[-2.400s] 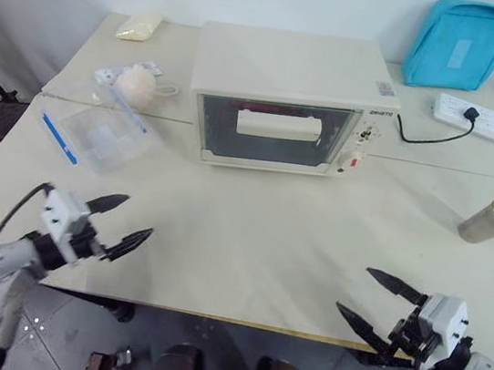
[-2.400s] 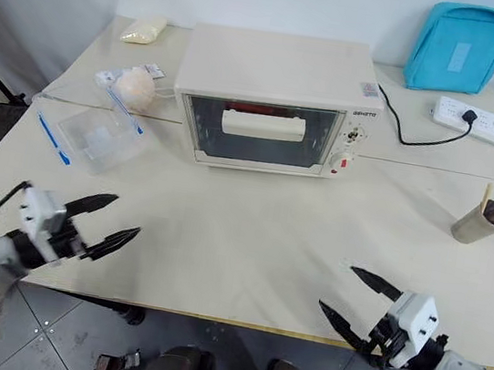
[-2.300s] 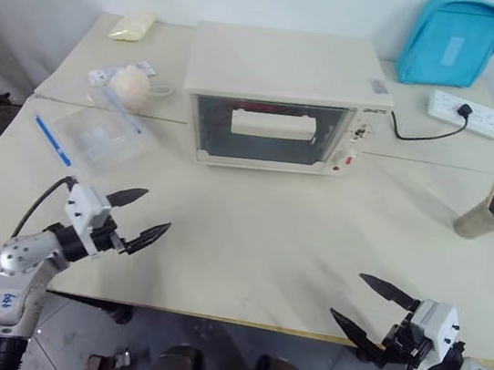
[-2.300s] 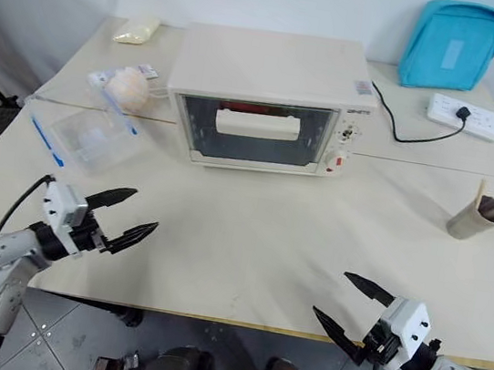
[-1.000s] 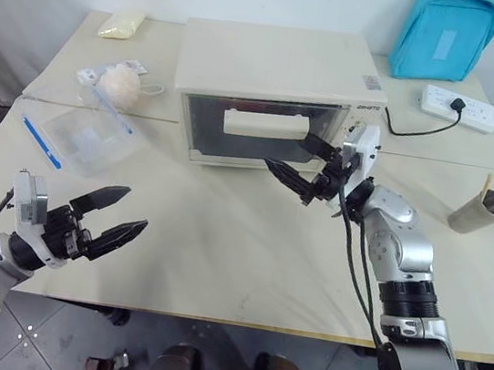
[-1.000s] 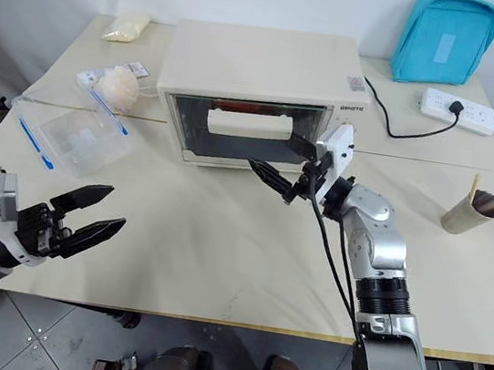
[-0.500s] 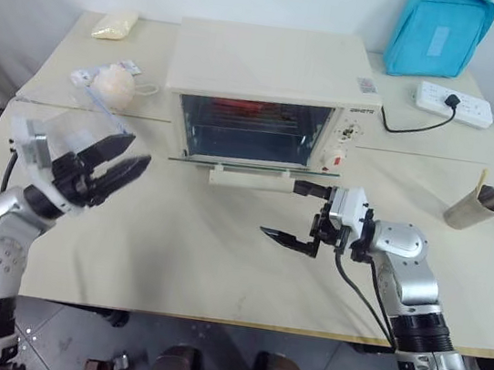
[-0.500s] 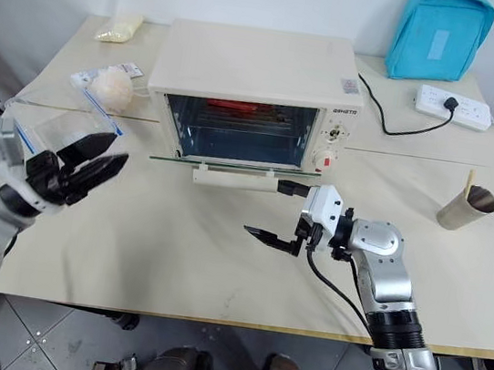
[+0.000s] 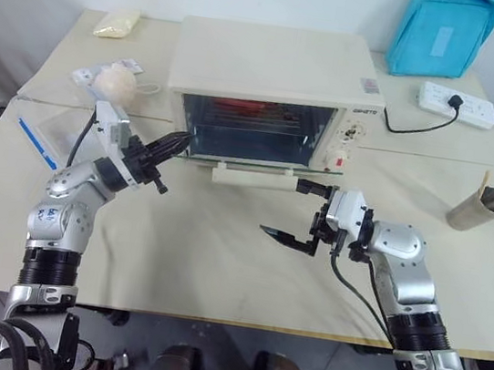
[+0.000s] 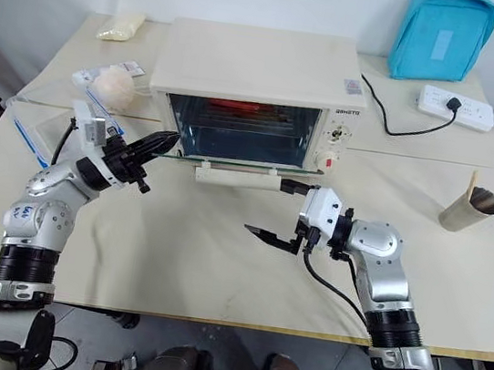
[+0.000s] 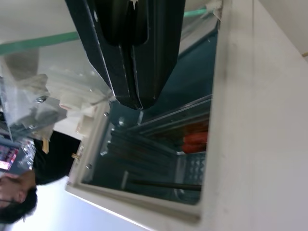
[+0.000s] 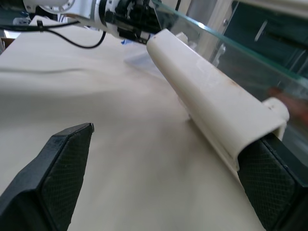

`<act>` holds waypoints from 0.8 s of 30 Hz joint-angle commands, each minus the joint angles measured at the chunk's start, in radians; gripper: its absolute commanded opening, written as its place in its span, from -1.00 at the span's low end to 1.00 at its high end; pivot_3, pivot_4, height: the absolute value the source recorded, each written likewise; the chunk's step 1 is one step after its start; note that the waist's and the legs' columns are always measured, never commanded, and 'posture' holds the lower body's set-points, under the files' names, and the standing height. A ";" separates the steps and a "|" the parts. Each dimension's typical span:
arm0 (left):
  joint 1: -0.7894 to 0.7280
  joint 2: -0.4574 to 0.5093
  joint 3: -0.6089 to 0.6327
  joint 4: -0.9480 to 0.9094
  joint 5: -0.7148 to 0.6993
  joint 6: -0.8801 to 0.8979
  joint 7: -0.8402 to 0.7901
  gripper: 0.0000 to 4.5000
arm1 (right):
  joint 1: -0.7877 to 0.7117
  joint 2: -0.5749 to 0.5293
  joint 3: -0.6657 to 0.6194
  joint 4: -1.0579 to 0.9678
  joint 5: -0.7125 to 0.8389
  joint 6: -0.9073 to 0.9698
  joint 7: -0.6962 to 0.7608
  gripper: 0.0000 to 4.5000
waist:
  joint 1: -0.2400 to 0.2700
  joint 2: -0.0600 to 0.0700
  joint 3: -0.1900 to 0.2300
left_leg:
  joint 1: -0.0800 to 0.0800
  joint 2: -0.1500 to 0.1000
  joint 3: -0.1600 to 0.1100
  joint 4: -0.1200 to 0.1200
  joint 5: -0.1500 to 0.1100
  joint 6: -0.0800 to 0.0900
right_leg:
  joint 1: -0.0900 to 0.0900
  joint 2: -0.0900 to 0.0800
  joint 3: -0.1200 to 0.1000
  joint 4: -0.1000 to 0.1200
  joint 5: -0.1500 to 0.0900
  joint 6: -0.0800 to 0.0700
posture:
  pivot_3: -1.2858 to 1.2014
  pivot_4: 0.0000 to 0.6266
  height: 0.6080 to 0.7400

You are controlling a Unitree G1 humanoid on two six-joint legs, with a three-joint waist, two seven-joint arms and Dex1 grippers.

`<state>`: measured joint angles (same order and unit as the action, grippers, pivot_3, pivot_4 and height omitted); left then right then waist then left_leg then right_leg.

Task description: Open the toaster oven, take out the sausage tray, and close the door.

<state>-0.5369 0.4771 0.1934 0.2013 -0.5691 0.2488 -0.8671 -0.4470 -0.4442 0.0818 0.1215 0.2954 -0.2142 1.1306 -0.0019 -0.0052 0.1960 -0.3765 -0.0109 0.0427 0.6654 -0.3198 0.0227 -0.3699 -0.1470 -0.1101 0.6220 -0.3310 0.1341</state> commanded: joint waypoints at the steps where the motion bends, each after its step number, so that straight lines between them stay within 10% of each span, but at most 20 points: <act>1: 0.027 0.018 -0.041 -0.008 0.042 -0.035 -0.073 -0.99 | 0.108 -0.044 -0.065 -0.065 -0.008 -0.037 -0.054 1.00 | 0.005 0.000 0.000 | 0.000 0.000 -0.001 0.001 0.000 0.000 | 0.001 0.000 0.000 0.000 0.000 0.000 | 0.03 -0.52 1.00; 12: 0.105 0.021 -0.120 0.005 0.179 -0.155 -0.111 -0.99 | 0.513 -0.181 -0.316 -0.140 -0.060 -0.091 -0.243 1.00 | 0.022 0.000 0.000 | 0.003 -0.001 0.002 0.001 0.002 0.001 | 0.006 -0.001 0.001 -0.002 0.000 0.000 | 0.03 -0.52 1.00; 24: 0.212 0.001 -0.101 -0.019 0.234 -0.226 -0.024 -0.99 | 0.038 -0.053 -0.013 -0.293 -0.501 0.166 -0.570 1.00 | 0.000 0.000 0.000 | 0.005 0.002 0.004 0.000 0.002 -0.001 | 0.003 0.001 0.002 0.000 0.000 0.000 | 0.03 -0.52 1.00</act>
<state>-0.3518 0.4803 0.0729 0.2012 -0.3269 0.0180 -0.9074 -0.3787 -0.5103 0.0139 -0.1420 -0.1554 -0.0550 0.5817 -0.0020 -0.0056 0.1957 -0.3727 -0.0091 0.0466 0.6654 -0.3182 0.0216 -0.3680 -0.1467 -0.1077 0.6220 -0.3308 0.1338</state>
